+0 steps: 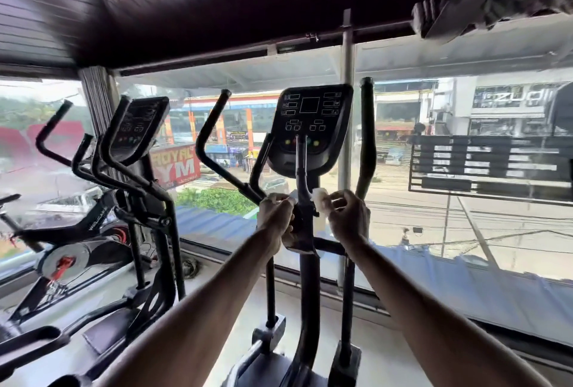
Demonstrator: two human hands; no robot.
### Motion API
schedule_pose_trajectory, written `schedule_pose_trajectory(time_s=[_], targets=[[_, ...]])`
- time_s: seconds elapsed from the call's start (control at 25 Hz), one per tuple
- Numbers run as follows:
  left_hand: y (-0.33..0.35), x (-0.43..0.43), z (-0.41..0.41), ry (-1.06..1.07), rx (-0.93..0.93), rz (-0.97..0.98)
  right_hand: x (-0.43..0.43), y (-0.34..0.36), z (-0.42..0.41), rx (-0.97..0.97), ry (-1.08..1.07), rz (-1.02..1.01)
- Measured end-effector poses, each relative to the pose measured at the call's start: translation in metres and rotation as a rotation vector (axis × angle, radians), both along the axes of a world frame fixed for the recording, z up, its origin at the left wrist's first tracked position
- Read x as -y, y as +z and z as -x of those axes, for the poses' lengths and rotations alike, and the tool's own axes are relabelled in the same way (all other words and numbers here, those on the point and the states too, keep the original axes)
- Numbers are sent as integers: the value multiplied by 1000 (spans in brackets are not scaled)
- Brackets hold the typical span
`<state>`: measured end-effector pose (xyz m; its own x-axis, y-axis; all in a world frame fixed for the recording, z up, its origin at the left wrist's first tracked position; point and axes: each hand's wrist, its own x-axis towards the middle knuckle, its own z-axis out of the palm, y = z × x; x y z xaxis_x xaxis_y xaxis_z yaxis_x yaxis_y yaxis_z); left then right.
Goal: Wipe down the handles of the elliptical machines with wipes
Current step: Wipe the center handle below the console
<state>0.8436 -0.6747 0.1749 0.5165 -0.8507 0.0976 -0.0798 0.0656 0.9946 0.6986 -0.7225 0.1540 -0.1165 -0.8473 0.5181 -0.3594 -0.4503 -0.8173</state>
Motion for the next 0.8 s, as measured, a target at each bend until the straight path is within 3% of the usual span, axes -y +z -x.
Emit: schedule_pose_trajectory(time_s=[0.44,0.64,0.8], targets=[[-27,270,-65,190,43,-43,288,2,-86,-47,98,377],[-21,308,-66,198,-100,37,344,-28,-117,-452,314,672],[-18,321,-72,131,-155,51,359,8,-127,-262,237,629]])
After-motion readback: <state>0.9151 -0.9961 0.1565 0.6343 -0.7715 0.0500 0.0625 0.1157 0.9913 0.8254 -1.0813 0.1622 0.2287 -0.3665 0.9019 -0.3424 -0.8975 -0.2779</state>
